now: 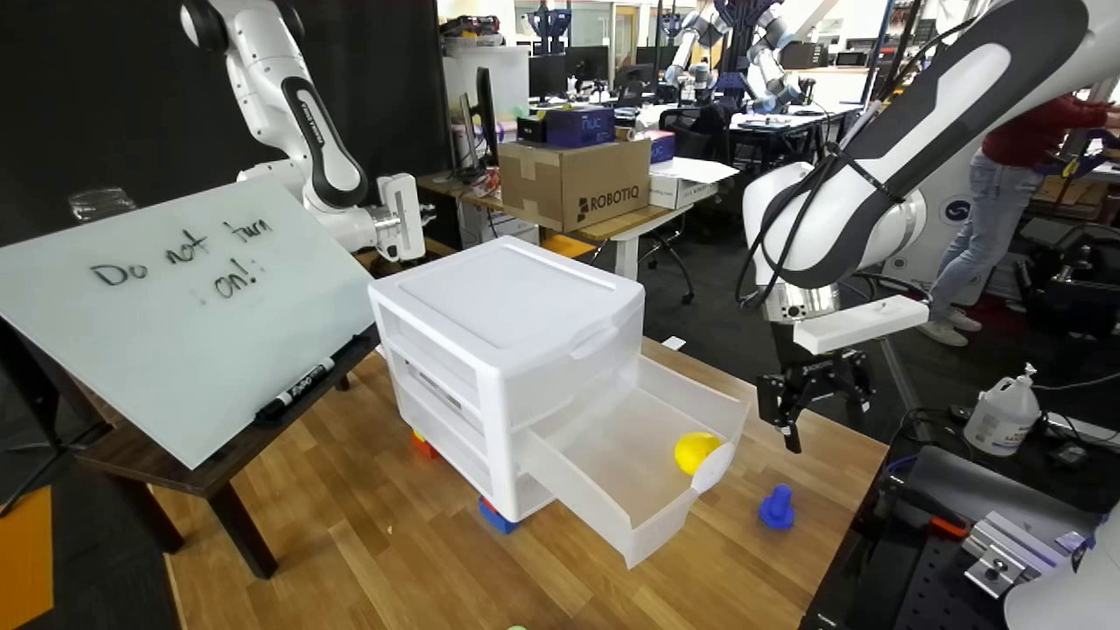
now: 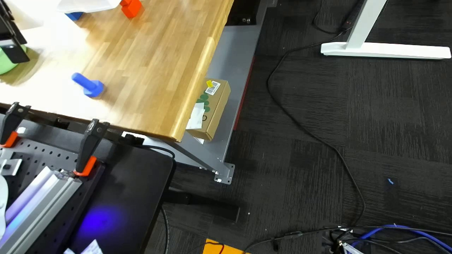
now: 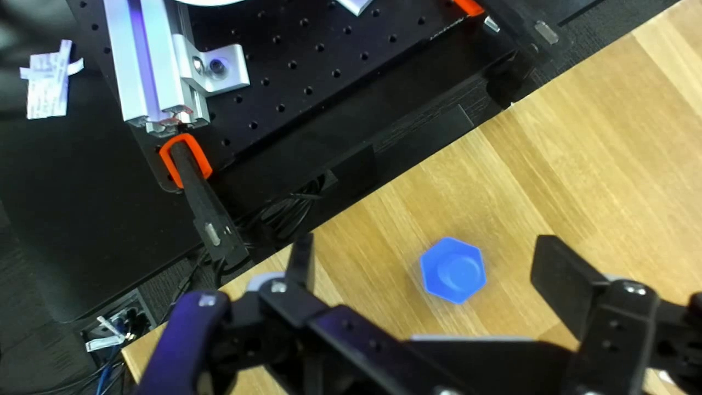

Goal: Put the yellow object in the open drawer and then close it

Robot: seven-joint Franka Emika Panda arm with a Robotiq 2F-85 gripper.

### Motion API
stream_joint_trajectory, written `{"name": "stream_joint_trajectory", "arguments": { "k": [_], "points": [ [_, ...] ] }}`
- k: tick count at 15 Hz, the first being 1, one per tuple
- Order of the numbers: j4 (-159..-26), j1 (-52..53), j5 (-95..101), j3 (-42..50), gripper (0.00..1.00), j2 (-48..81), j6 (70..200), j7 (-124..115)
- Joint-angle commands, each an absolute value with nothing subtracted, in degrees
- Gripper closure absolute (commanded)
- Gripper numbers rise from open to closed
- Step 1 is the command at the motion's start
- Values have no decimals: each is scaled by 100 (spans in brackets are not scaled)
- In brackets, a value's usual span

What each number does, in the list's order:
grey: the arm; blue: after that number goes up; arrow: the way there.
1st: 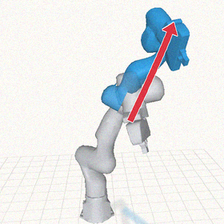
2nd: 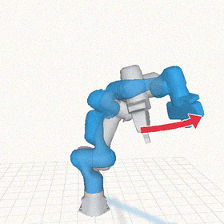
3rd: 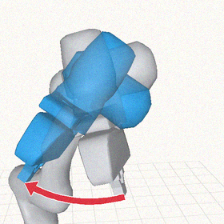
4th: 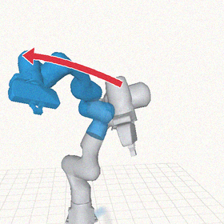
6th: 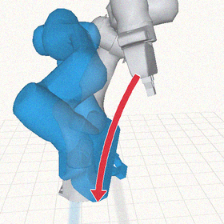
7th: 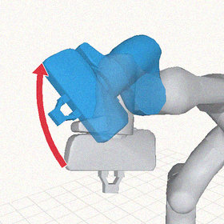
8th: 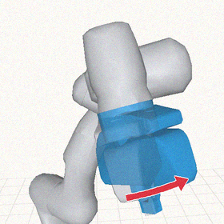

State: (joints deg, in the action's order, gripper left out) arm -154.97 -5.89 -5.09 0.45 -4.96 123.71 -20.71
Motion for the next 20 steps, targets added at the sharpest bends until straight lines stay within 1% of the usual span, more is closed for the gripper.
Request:
{"name": "stream_joint_trajectory", "arguments": {
  "k": [1, 9, 20],
  "points": [
    [-15452, -494, -497, 101, 0, -465, 12327, -2061],
    [-15077, -252, -436, 9, 0, 6, 12145, -2118],
    [-13802, -58, -39, 68, 0, 889, 11351, -2153]
  ]
}}
